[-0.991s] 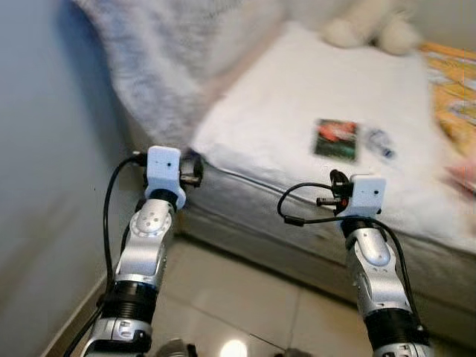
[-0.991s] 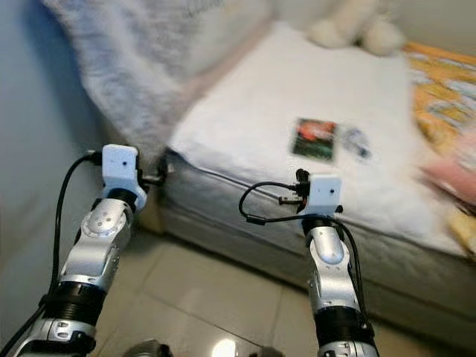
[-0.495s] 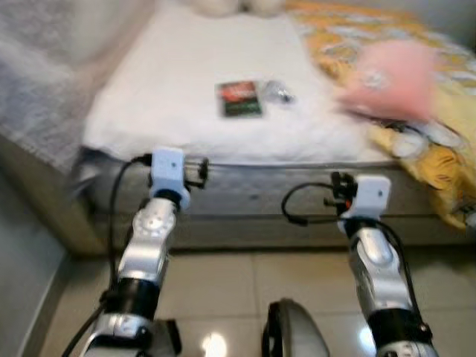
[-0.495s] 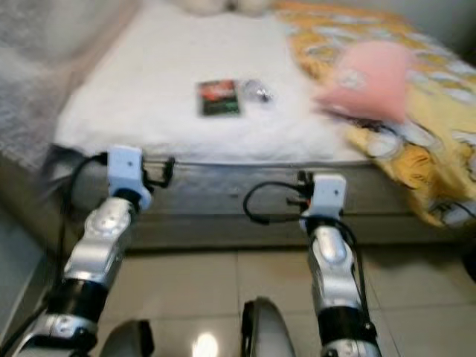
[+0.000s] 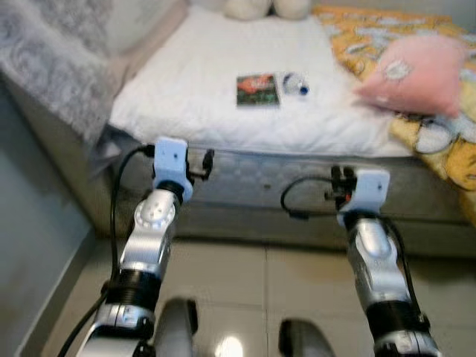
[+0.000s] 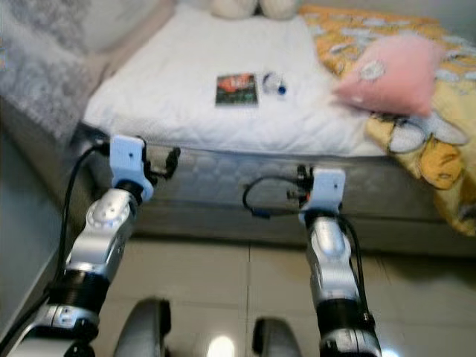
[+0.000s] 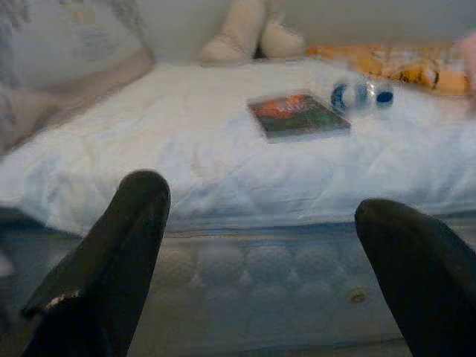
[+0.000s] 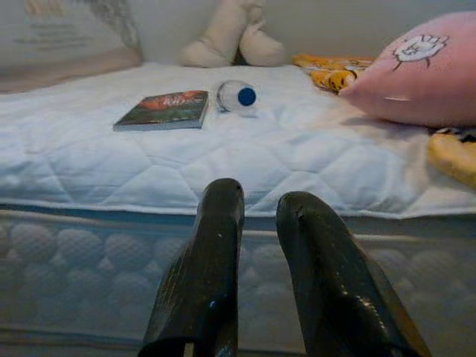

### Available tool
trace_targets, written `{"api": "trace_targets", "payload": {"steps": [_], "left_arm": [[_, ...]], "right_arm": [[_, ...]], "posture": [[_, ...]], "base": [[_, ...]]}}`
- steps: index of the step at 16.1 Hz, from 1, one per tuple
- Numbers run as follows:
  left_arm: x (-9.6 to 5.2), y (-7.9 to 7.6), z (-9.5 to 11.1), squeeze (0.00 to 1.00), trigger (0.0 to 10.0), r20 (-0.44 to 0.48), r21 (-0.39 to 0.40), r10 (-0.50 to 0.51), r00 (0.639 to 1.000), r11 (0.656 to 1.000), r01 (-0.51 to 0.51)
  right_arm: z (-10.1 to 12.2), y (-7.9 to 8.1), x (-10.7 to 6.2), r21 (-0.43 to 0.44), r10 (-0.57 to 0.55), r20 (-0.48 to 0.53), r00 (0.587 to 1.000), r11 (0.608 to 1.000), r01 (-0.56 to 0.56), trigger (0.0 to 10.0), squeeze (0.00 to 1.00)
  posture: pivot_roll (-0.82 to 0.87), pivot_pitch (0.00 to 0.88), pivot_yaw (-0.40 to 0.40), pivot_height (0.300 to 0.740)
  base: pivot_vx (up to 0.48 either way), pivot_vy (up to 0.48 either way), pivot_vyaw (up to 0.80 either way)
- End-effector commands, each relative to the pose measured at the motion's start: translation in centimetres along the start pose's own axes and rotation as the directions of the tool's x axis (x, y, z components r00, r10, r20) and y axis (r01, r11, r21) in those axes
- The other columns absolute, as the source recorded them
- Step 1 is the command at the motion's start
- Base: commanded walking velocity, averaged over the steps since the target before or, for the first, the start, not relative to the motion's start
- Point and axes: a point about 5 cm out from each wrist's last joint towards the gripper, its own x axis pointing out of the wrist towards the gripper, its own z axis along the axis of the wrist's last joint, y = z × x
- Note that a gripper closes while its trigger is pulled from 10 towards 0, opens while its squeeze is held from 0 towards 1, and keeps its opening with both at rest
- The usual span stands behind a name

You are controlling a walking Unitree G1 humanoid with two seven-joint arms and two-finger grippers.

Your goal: Clean up the room

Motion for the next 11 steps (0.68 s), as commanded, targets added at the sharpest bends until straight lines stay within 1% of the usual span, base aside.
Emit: {"api": "trace_targets", "payload": {"steps": [1,4,5,8,11], "left_arm": [[0.38,-0.75,0.83,0.00,10.0,0.032,0.008,-0.039,0.999,0.999,0.039],[0.39,-0.96,0.95,0.00,10.0,0.046,0.018,-0.056,0.997,0.998,0.055],[0.41,-1.01,1.01,0.00,10.0,0.049,0.020,-0.059,0.997,0.998,0.058],[0.45,-1.10,1.03,0.00,10.0,0.052,0.027,-0.065,0.997,0.998,0.064],[0.32,-1.21,0.75,0.00,10.0,0.048,0.016,-0.072,0.996,0.997,0.071]], "right_arm": [[0.34,-0.28,0.21,0.035,-0.025,0.012,1.000,0.999,0.024,10.0,1.00],[-0.10,-0.76,0.08,0.019,-0.047,-0.015,0.999,0.999,0.047,10.0,1.00],[-0.16,-0.90,0.07,0.002,-0.053,-0.018,0.998,0.999,0.053,10.0,1.00],[-0.23,-0.98,0.08,-0.023,-0.057,-0.020,0.998,0.998,0.057,10.0,1.00],[-0.56,-0.75,-0.10,-0.021,-0.048,-0.039,0.998,0.999,0.047,10.0,1.00]], "posture": [[-0.02,0.000,0.012,0.631],[-0.02,0.000,0.012,0.631],[-0.02,0.000,0.012,0.631],[-0.02,0.000,0.012,0.631],[-0.03,0.000,0.014,0.631]], "base": [[0.398,-0.262,0.00],[0.400,-0.260,0.00],[0.401,-0.262,0.00],[0.400,-0.262,0.00],[0.400,-0.261,0.00]]}}
